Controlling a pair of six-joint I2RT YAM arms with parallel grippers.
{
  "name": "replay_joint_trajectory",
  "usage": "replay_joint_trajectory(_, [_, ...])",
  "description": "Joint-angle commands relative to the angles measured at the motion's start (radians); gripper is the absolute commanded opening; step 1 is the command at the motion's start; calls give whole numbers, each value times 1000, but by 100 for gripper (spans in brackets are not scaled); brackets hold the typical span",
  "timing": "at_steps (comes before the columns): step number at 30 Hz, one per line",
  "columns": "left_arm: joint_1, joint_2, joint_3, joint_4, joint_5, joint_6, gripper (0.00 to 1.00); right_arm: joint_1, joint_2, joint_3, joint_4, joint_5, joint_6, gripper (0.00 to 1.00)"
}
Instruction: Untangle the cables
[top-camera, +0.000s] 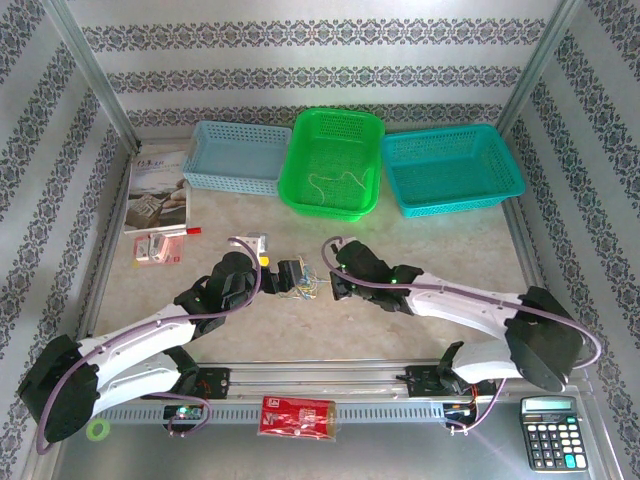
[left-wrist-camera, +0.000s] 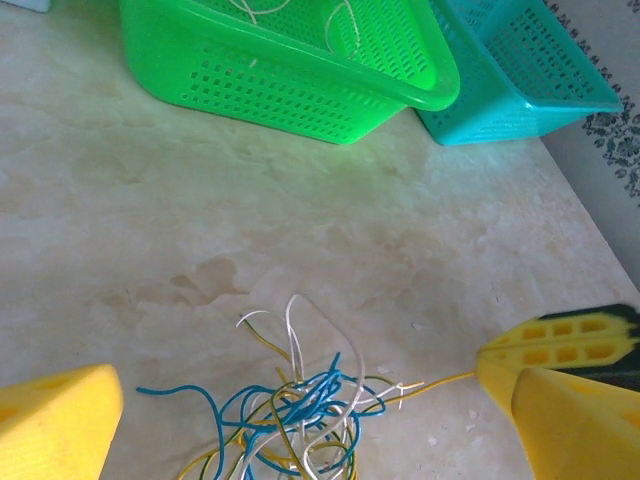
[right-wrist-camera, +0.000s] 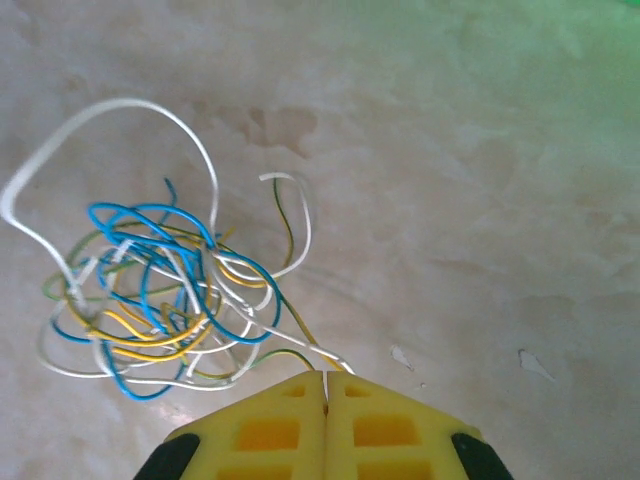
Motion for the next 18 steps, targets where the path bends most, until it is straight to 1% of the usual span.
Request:
replay_joint_trajectory(1, [-8,-16,35,36,54,89,100,-21,-74,41,-14,-43,23,0])
replay_joint_trajectory(5, [-9,6,50,45,106,149,100,-37,-116,78,-5,-100,48,0])
replay_joint_trajectory(10, [-14,70,59,98,175,190,100,-43,-129,108,22,-165,83,0])
replay_joint_trajectory(18, [-39,184,87,150,197,239,100,-46,-161,132,88,-229,153,0])
